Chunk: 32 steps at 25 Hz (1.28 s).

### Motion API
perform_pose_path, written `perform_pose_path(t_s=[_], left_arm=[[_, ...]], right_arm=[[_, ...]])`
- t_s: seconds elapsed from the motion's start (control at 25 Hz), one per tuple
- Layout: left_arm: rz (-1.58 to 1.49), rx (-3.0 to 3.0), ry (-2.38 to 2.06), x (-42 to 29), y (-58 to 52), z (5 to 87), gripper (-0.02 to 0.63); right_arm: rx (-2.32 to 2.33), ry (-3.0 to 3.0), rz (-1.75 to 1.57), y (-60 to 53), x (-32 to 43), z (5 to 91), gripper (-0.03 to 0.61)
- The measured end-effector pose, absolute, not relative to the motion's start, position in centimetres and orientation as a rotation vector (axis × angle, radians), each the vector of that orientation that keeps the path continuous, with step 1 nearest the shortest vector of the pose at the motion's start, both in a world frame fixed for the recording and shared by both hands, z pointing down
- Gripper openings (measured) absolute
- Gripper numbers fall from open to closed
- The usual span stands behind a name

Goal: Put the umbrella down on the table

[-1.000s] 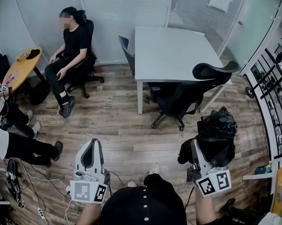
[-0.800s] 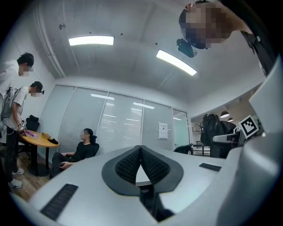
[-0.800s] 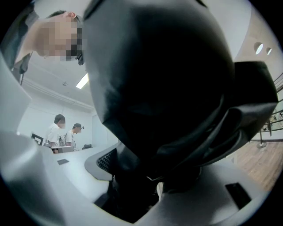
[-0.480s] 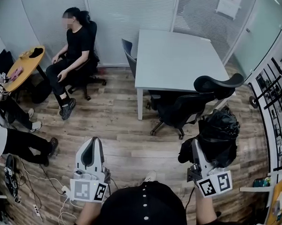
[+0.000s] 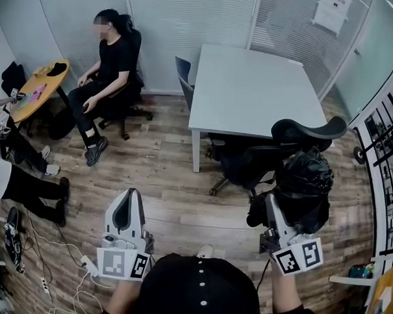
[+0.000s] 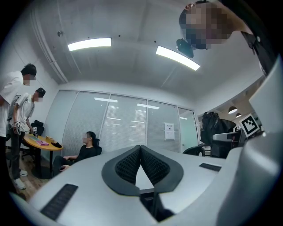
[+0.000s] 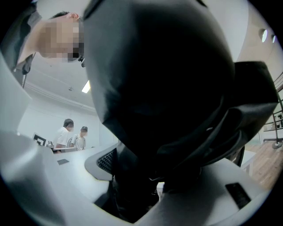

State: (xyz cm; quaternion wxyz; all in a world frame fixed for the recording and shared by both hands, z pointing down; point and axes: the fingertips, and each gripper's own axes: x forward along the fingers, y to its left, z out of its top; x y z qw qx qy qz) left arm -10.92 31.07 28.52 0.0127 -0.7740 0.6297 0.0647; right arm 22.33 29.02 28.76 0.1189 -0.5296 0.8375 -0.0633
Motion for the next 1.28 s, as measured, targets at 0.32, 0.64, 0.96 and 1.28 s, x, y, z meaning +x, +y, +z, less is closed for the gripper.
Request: perform_pose_path(t_s=[0.32,0.64,0.96,1.28], left_arm=[[0.161,-2.397,2.015,-9.6,30.9,29.7,0.015],[0.142,-2.414,2.037,-10.5,28.8,31.0,0.015],[0.160,-2.441,2.009,-11.2,24.1,30.9,0.015],[0.169,-2.460,2.002,-12.0,19.2,31.0,0.015]], right_arm=[[-1.505,2.473,-0.225,27.4,23.3,29.6,0.288],[-1.491,2.496,-0.258,25.3,21.7,30.8,0.288],[-1.521,2.482,-0.240,21.9,21.1,30.2,0.288],[-1.540,2.473,-0.234,17.5,20.4,29.7,0.288]])
